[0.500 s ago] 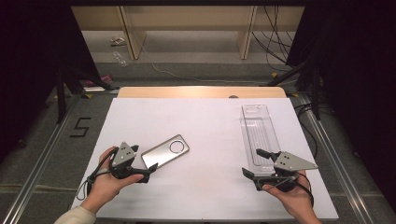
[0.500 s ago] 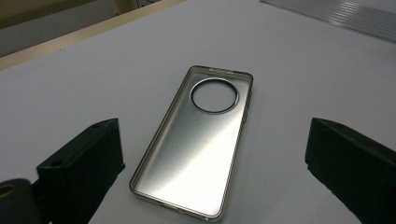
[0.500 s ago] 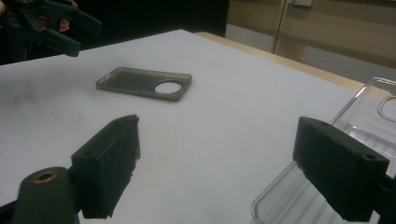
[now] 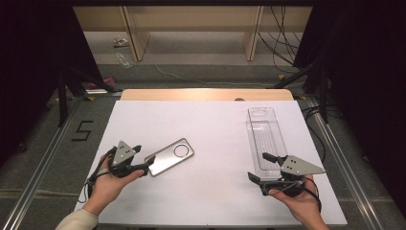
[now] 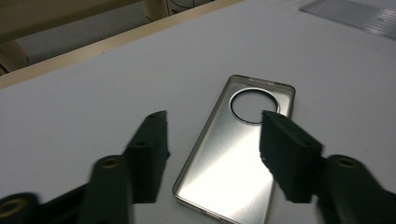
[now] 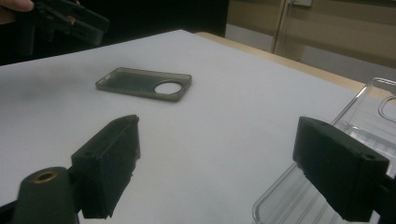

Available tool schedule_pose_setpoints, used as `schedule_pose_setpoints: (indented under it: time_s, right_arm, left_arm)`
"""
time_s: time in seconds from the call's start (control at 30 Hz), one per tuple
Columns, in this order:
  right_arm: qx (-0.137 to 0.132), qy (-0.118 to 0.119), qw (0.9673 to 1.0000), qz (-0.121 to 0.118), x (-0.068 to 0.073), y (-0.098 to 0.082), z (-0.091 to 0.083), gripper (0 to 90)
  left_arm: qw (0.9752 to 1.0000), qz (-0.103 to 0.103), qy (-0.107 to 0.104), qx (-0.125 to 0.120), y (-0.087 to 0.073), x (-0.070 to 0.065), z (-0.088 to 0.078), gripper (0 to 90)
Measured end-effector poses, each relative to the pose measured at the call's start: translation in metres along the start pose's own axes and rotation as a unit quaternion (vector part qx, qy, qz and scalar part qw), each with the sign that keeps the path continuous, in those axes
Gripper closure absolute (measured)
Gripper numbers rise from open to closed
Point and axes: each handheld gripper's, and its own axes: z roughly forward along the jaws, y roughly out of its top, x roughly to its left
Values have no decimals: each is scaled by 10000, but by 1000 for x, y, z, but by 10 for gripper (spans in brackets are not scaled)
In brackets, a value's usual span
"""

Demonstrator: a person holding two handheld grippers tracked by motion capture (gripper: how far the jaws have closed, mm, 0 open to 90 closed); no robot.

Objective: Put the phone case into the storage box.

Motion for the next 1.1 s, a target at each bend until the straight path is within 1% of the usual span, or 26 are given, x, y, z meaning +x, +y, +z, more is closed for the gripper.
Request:
schedule_pose_setpoints:
  time_s: [0.03, 0.07, 0.13, 0.17, 0.2, 0.23, 0.27, 0.3, 0.33, 0.37, 0.47, 0.5, 0.6, 0.63, 0.73, 0.9, 1.1]
  right_arm:
    - [-2, 2, 10000, 6, 0, 0, 0, 160]
    - [9, -2, 10000, -13, 1, 0, 1, 160]
    - [10, 17, 10000, -7, 2, 0, 2, 161]
    - [19, 22, 10000, -18, 2, 1, 2, 160]
    - [22, 21, 10000, -17, 2, 1, 3, 160]
    - [30, 36, 10000, -23, 3, 1, 4, 160]
    - [30, 36, 10000, -23, 3, 1, 4, 160]
    - [44, 41, 10000, -27, 4, 1, 5, 160]
    - [46, 48, 10000, -29, 4, 1, 6, 161]
    - [49, 48, 10000, -33, 4, 1, 6, 161]
    - [39, 46, 10000, -24, 3, 1, 5, 160]
    - [41, 35, 10000, -18, 3, 1, 5, 160]
    - [43, 27, 10000, 1, 3, 0, 5, 160]
    - [39, 27, 10000, -7, 3, 1, 5, 160]
    - [45, 33, 10000, -10, 3, 1, 5, 160]
    - [41, 31, 10000, -8, 3, 1, 5, 160]
    - [53, 22, 10000, 1, 3, 0, 5, 160]
  left_arm:
    - [9999, -109, 1, 10, 0, 4, 2, 501]
    - [9999, -90, 42, 96, 0, 7, 5, 563]
    - [9996, 14, 158, 251, -1, 10, 9, 674]
    - [9992, 26, 213, 323, -1, 13, 12, 780]
    - [9990, 13, 243, 382, 0, 16, 15, 780]
    - [9983, 0, 271, 522, 0, 22, 22, 856]
    - [9983, 0, 271, 522, 0, 22, 22, 878]
    - [9979, -7, 236, 601, -2, 26, 28, 894]
    - [9970, -79, 227, 737, -6, 32, 36, 897]
    - [9970, -79, 227, 737, -6, 32, 36, 897]
    - [9953, -147, 200, 933, -13, 39, 45, 897]
    - [9948, -204, 193, 977, -15, 40, 47, 898]
    - [9934, -182, 141, 1124, -20, 42, 52, 898]
    - [9927, -121, 125, 1196, -23, 42, 55, 898]
    - [9923, -122, 102, 1230, -24, 42, 57, 898]
    - [9906, -71, 2, 1364, -28, 42, 61, 898]
    - [9903, -70, -97, 1385, -28, 41, 60, 898]
